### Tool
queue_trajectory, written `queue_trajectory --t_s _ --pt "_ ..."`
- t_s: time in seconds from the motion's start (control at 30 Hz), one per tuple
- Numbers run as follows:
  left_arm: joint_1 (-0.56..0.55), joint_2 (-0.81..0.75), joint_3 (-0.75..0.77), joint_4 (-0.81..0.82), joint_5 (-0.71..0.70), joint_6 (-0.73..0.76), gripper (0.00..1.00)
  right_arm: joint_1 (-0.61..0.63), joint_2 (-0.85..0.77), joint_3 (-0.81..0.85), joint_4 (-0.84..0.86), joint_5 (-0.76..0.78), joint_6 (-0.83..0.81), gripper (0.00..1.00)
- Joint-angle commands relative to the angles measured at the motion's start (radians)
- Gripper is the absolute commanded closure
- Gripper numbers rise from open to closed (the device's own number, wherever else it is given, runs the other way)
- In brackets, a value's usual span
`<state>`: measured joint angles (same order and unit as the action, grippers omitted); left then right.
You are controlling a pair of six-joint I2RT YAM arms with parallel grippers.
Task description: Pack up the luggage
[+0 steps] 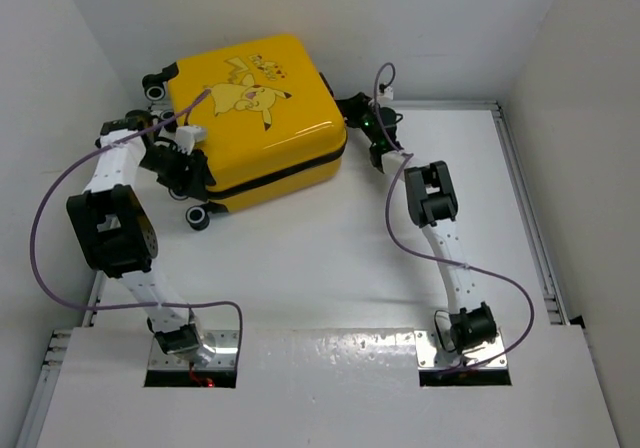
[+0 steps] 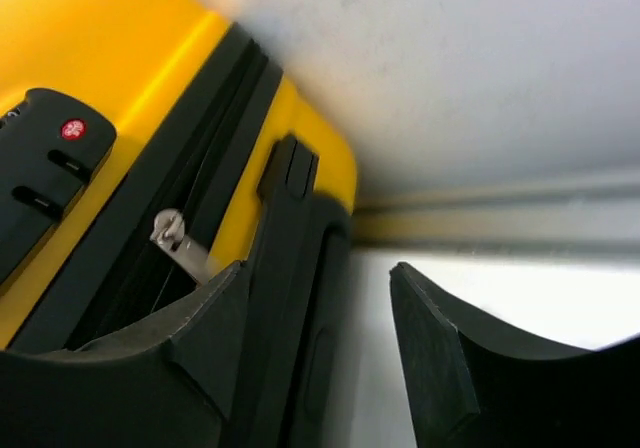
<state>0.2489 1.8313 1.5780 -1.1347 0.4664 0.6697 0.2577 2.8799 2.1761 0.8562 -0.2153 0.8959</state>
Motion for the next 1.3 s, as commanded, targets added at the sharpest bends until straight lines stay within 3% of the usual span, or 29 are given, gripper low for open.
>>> queue_trajectory --t_s 0.0,0.07,0.2,0.33,0.53,0.7,0.8,0.9,0.97,1.03,1.1,1.13,1.17,1.2,1.23,1.27 --pt "0.056 0.063 -0.036 0.725 0.214 -0.379 0.19 0.008 -0.126 -0.073 -0.019 -0.264 0.225 0.4" --pt "0.067 -0.021 -0.122 0.769 0.297 -0.403 0.0 0.023 -0.163 -0.169 0.025 -0.392 0.293 0.37" --pt "0.079 -0.182 -0.295 0.783 0.368 -0.412 0.0 0.069 -0.295 -0.401 0.113 -0.565 0.405 0.36" --pt "-0.031 -0.279 -0.438 0.627 0.303 -0.222 0.22 0.135 -0.436 -0.626 0.246 -0.696 0.439 0.36" --pt "-0.128 -0.362 -0.503 0.436 0.253 0.014 0.59 0.195 -0.673 -1.027 0.398 -0.817 0.37 0.35" --pt "-0.197 -0.437 -0.547 0.276 0.278 0.188 0.71 0.253 -0.816 -1.17 0.5 -0.927 0.337 0.35" --pt "-0.221 -0.481 -0.57 0.091 0.305 0.313 0.74 0.299 -0.91 -1.3 0.563 -0.985 0.324 0.34" --pt "-0.232 -0.521 -0.592 -0.022 0.316 0.435 0.74 0.331 -1.019 -1.429 0.633 -1.009 0.307 0.32" --pt "-0.232 -0.569 -0.601 -0.12 0.316 0.513 0.68 0.345 -1.116 -1.537 0.627 -1.027 0.261 0.32" --pt "-0.232 -0.639 -0.601 -0.166 0.296 0.55 0.39 0.347 -1.227 -1.632 0.52 -1.024 0.198 0.32" --pt "-0.232 -0.702 -0.57 -0.166 0.284 0.536 0.21 0.342 -1.325 -1.667 0.312 -0.991 0.062 0.31" --pt "-0.22 -0.736 -0.552 -0.154 0.284 0.524 0.19 0.331 -1.402 -1.697 0.223 -0.98 -0.145 0.31" --pt "-0.211 -0.792 -0.53 -0.143 0.284 0.498 0.16 0.328 -1.438 -1.702 -0.074 -0.943 -0.222 0.3" --pt "-0.197 -0.817 -0.477 -0.143 0.273 0.479 0.14 0.313 -1.522 -1.701 -0.198 -0.914 -0.306 0.3" --pt "-0.197 -0.839 -0.443 -0.132 0.273 0.467 0.1 0.296 -1.557 -1.682 -0.307 -0.82 -0.545 0.3" --pt "-0.188 -0.859 -0.411 -0.12 0.264 0.438 0.09 0.284 -1.635 -1.662 -0.58 -0.793 -0.599 0.29"
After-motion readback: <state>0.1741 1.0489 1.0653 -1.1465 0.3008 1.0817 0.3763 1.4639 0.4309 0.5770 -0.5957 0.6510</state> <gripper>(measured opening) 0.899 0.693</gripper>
